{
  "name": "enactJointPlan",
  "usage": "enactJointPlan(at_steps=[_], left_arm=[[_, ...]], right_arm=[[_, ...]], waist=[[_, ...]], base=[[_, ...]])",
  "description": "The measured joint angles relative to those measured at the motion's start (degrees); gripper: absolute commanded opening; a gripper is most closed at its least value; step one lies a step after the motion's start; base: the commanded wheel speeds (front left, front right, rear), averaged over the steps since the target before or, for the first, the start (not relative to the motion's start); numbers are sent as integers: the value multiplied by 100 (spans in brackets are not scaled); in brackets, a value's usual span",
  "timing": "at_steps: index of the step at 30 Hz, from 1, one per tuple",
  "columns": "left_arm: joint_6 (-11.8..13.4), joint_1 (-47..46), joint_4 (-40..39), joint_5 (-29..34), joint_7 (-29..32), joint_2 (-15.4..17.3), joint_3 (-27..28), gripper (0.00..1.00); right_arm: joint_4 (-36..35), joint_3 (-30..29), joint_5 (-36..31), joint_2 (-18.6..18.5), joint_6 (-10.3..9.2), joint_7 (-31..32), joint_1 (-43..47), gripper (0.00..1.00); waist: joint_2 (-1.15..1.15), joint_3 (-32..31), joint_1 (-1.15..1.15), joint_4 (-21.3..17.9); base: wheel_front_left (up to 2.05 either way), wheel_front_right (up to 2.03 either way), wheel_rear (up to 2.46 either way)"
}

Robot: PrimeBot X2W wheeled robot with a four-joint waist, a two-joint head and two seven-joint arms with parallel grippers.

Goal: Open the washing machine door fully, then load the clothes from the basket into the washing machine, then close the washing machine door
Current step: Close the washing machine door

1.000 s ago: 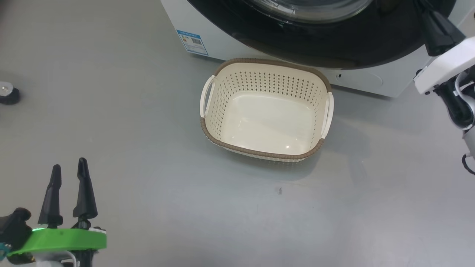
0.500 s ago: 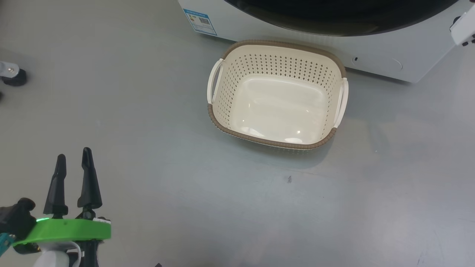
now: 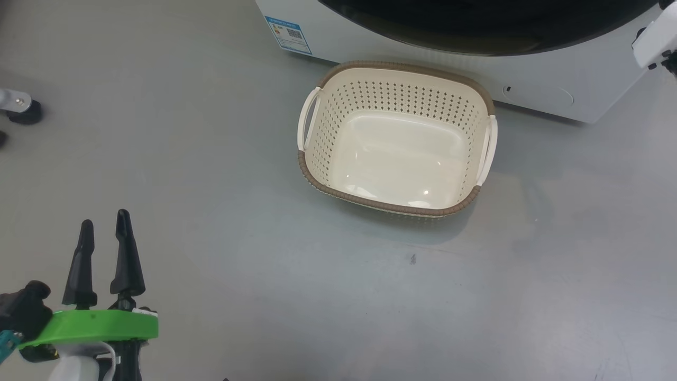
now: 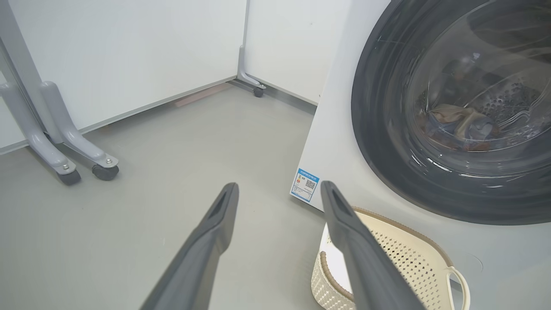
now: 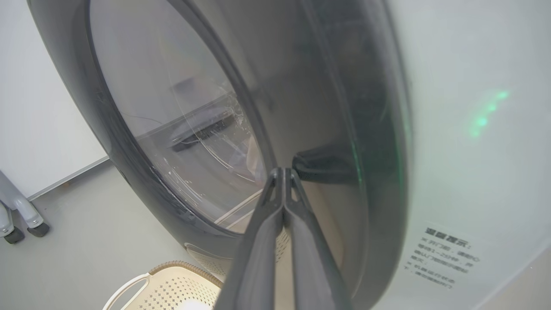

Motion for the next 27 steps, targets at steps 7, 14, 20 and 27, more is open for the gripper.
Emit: enactJointPlan(at_steps=[7, 14, 20, 27], left_arm=[[0, -2, 21, 2, 0, 2, 26, 100], [0, -4, 29, 52, 0, 37, 32, 100], [0, -1, 41, 65, 0, 131, 37, 100], [0, 12, 35, 185, 0, 277, 20, 100]], right_arm=[[208, 36, 1, 82, -1, -112, 9, 0], [358, 74, 4, 250, 0, -310, 114, 100], [521, 192, 13, 432, 0, -389, 441, 100], [621, 225, 124, 659, 1, -501, 786, 100]], waist=[[0, -115, 0, -48], [0, -315, 0, -120], [0, -545, 0, -238], [0, -895, 0, -498]], base=[[0, 0, 0], [0, 0, 0], [0, 0, 0], [0, 0, 0]])
